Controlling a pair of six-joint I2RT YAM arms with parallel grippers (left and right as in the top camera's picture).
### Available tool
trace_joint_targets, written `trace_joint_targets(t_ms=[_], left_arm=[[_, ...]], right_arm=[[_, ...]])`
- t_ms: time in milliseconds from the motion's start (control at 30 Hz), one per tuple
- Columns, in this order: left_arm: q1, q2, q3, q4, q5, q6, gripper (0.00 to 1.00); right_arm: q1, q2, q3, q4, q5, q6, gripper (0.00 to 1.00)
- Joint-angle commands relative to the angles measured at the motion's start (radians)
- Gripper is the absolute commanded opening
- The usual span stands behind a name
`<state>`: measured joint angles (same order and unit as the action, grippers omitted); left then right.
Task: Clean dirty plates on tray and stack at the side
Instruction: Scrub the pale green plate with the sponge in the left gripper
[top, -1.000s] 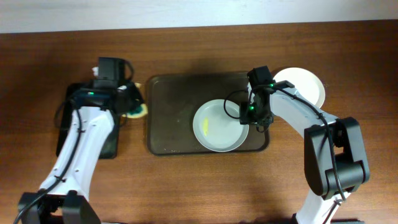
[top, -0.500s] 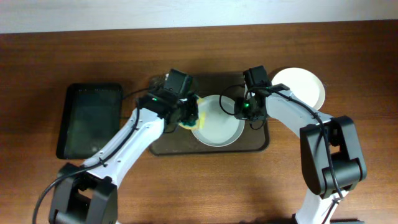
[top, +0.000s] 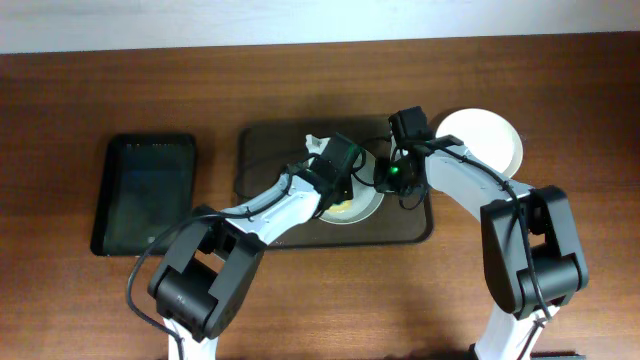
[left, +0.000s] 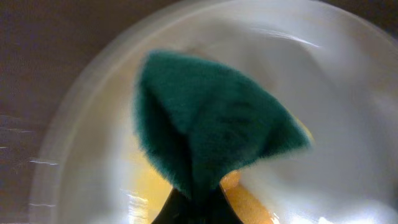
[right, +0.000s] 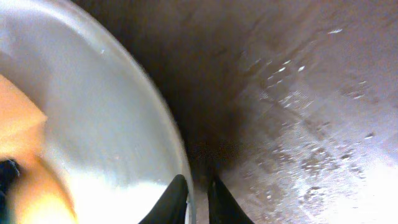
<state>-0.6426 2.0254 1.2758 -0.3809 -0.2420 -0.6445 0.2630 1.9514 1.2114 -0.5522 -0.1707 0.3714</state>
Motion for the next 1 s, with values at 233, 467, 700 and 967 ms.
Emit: trace_joint_targets(t_ms=[233, 467, 700, 967], left_arm=[[0.063, -0.137, 0.021, -0.019, -0.173, 0.123, 0.00], [0.062, -0.024, 0.019, 0.013, 0.194, 0.082, 0.00], [0.194, 0.037, 0.021, -0.047, -0.123, 0.082, 0.00], [0.279, -0.319, 0.022, -0.167, -0.082, 0.081, 0.00]], right_arm=[[0.005, 0.035, -0.022, -0.035, 0.055, 0.004, 0.04], [0.005, 0.035, -0.022, -0.042, 0.051, 0.004, 0.04], [0.005, 0.035, -0.022, -0.050, 0.052, 0.003, 0.04], [0.005, -0.034, 0.043, -0.154, 0.161, -0.068, 0.04]])
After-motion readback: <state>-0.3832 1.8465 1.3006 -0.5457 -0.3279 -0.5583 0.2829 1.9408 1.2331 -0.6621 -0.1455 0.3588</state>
